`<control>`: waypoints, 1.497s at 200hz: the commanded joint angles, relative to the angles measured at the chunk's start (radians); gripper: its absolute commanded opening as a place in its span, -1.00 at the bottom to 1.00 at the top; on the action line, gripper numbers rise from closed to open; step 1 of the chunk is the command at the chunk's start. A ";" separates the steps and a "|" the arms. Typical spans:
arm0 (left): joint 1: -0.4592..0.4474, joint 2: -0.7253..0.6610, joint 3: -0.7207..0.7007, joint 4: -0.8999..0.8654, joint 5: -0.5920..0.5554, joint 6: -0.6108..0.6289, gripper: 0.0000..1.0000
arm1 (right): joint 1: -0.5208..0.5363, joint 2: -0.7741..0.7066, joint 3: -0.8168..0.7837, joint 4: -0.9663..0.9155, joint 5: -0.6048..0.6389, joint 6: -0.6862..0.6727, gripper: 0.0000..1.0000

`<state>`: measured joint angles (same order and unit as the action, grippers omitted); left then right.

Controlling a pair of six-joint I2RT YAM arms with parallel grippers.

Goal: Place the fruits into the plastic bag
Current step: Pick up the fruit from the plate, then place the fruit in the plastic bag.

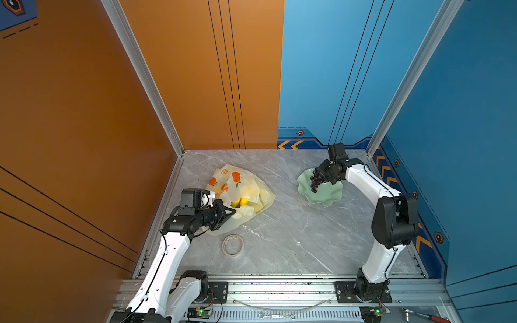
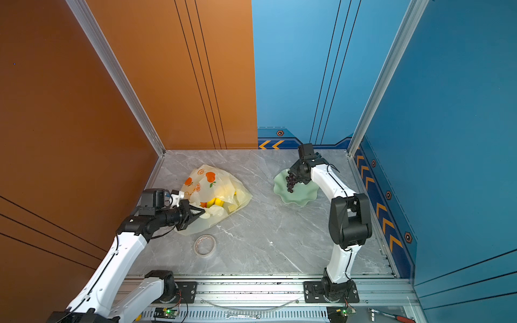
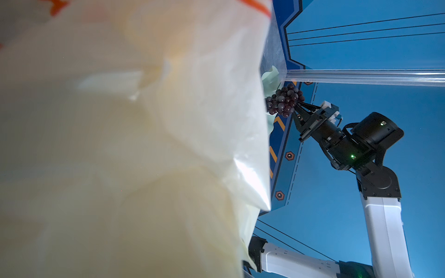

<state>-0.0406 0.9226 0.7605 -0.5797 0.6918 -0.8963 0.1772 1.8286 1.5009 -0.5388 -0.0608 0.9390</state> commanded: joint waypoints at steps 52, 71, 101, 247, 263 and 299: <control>-0.013 0.003 0.018 -0.025 -0.002 0.025 -1.00 | -0.009 -0.130 -0.011 0.036 -0.124 -0.019 -0.70; -0.013 0.003 0.016 -0.025 -0.003 0.025 -1.00 | -0.004 -0.154 -0.012 0.037 -0.134 -0.014 -0.70; -0.019 0.009 0.019 -0.023 -0.005 0.029 -1.00 | 0.015 -0.186 -0.002 0.040 -0.163 0.005 -0.70; -0.058 -0.027 -0.053 -0.027 -0.002 0.033 -1.00 | 0.436 -0.003 0.245 0.166 -0.224 0.190 -0.69; -0.058 -0.033 -0.060 -0.028 -0.003 0.031 -1.00 | 0.477 0.048 0.278 0.191 -0.242 0.219 -0.69; -0.059 -0.028 -0.061 -0.027 -0.009 0.031 -1.00 | 0.583 0.146 0.356 0.201 -0.269 0.238 -0.69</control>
<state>-0.0929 0.9009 0.7074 -0.5930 0.6914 -0.8799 0.7006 1.9388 1.7889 -0.3805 -0.2924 1.1412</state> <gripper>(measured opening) 0.045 0.157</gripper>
